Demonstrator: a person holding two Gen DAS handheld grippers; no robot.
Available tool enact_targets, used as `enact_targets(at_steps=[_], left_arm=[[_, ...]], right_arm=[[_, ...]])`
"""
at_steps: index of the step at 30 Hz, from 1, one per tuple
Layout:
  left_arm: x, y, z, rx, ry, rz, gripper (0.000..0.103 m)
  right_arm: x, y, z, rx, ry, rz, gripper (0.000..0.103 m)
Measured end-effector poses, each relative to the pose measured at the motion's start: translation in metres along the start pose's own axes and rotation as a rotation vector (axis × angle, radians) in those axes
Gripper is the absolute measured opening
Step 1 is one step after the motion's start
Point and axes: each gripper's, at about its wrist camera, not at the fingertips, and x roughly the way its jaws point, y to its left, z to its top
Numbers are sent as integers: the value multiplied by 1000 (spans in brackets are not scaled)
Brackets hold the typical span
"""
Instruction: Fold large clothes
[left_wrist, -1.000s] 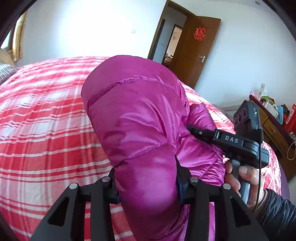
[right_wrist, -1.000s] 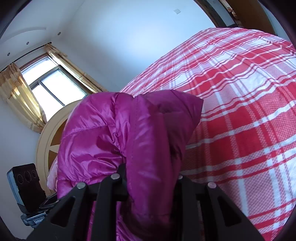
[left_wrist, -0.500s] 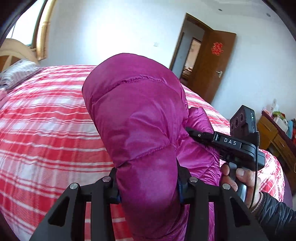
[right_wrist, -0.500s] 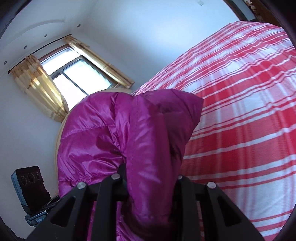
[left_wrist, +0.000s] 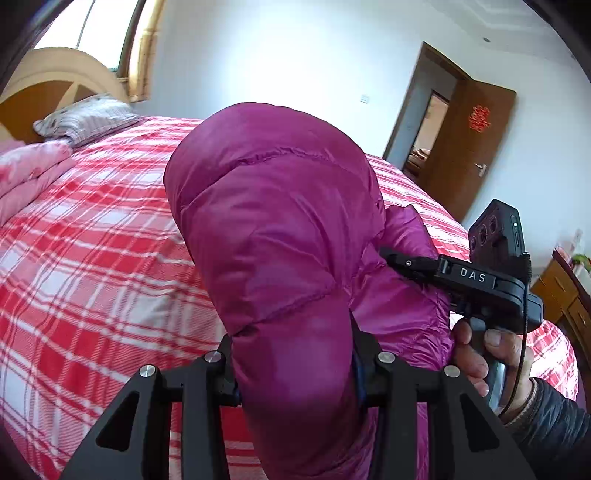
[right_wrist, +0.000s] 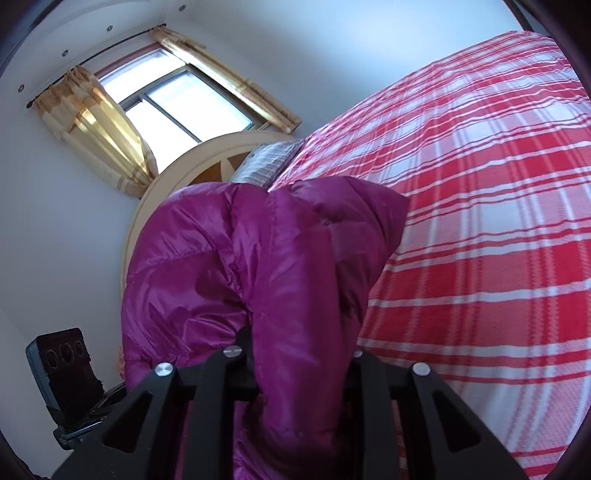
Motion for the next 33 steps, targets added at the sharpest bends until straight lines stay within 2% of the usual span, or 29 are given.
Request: enact_targets(at_steps=[7, 19, 21, 23, 33], left_arm=[[-4, 40, -12, -70, 20, 18, 43], [-11, 80, -33, -152, 65, -17, 44], [-9, 82, -36, -154, 72, -10, 50], [-4, 84, -40, -153, 83, 5, 60], [7, 94, -56, -203, 87, -6, 77]], right_arm=[[35, 12, -6, -21, 74, 16, 23], [78, 30, -16, -35, 164, 30, 24], [80, 28, -18, -33, 170, 25, 24], [84, 22, -20, -22, 180, 17, 23], [96, 9, -24, 17, 211, 11, 24]])
